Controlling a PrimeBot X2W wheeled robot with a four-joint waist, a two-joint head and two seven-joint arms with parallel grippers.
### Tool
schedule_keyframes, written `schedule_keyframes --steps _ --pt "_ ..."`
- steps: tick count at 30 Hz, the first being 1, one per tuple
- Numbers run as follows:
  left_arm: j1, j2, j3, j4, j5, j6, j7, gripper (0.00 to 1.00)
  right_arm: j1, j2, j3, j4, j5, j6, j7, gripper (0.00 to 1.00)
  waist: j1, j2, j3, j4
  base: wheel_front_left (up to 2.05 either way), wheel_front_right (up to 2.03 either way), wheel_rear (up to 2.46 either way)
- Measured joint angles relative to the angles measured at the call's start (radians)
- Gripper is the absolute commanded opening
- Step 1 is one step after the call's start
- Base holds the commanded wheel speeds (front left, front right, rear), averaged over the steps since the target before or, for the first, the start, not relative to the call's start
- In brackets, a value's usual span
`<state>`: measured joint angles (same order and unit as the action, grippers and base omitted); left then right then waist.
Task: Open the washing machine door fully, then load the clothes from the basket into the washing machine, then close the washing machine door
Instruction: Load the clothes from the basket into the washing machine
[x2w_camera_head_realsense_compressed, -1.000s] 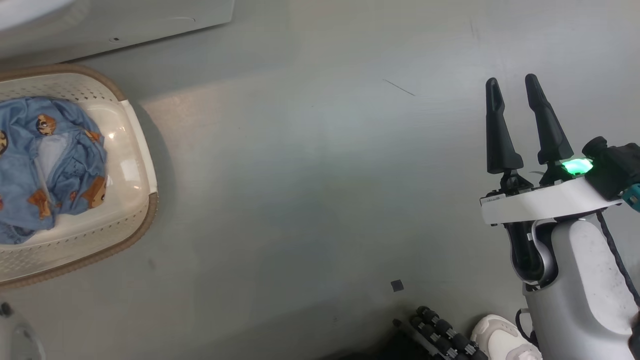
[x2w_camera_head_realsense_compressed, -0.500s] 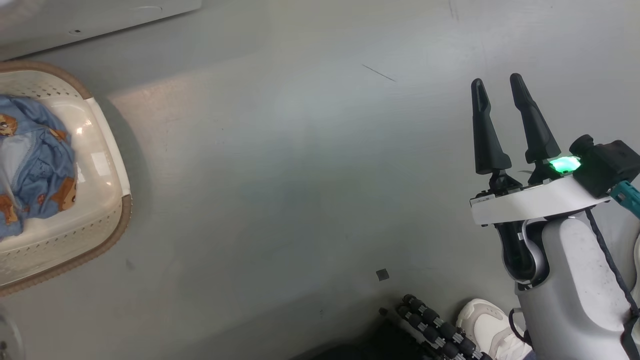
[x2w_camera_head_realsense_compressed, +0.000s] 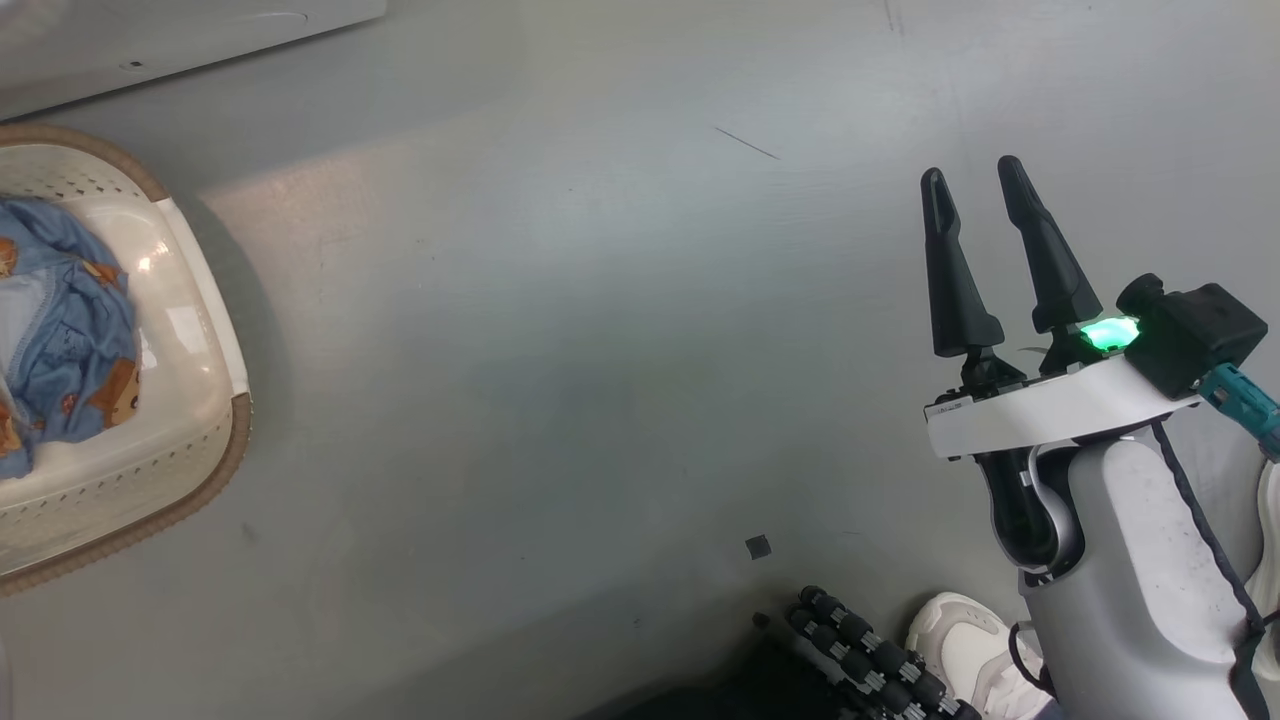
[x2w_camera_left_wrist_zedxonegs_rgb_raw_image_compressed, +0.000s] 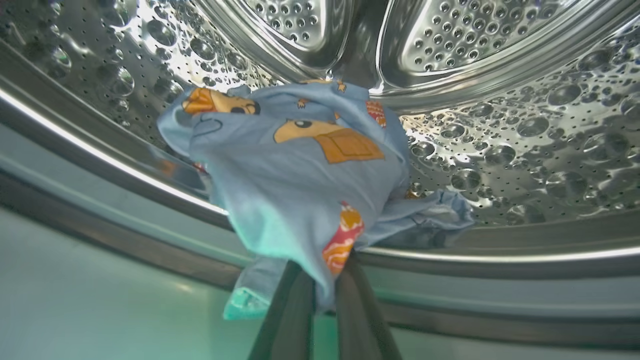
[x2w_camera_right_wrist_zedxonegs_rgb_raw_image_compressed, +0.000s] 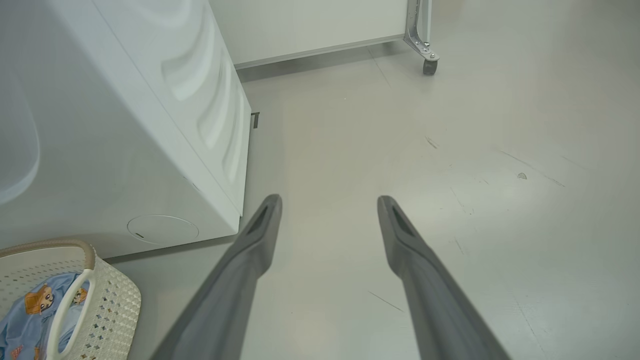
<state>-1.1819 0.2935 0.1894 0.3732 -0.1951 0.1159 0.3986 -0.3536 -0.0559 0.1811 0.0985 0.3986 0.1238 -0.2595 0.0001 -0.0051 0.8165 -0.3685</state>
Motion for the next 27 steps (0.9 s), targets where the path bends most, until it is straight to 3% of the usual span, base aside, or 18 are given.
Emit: schedule_keyframes --steps 27 --pt "-0.264 0.12 -0.013 0.044 0.111 0.002 -0.159 0.0 -0.007 0.002 0.128 0.025 0.019 0.0 0.0 1.0 0.0 0.0 0.077 -0.079 0.0 0.0 0.0"
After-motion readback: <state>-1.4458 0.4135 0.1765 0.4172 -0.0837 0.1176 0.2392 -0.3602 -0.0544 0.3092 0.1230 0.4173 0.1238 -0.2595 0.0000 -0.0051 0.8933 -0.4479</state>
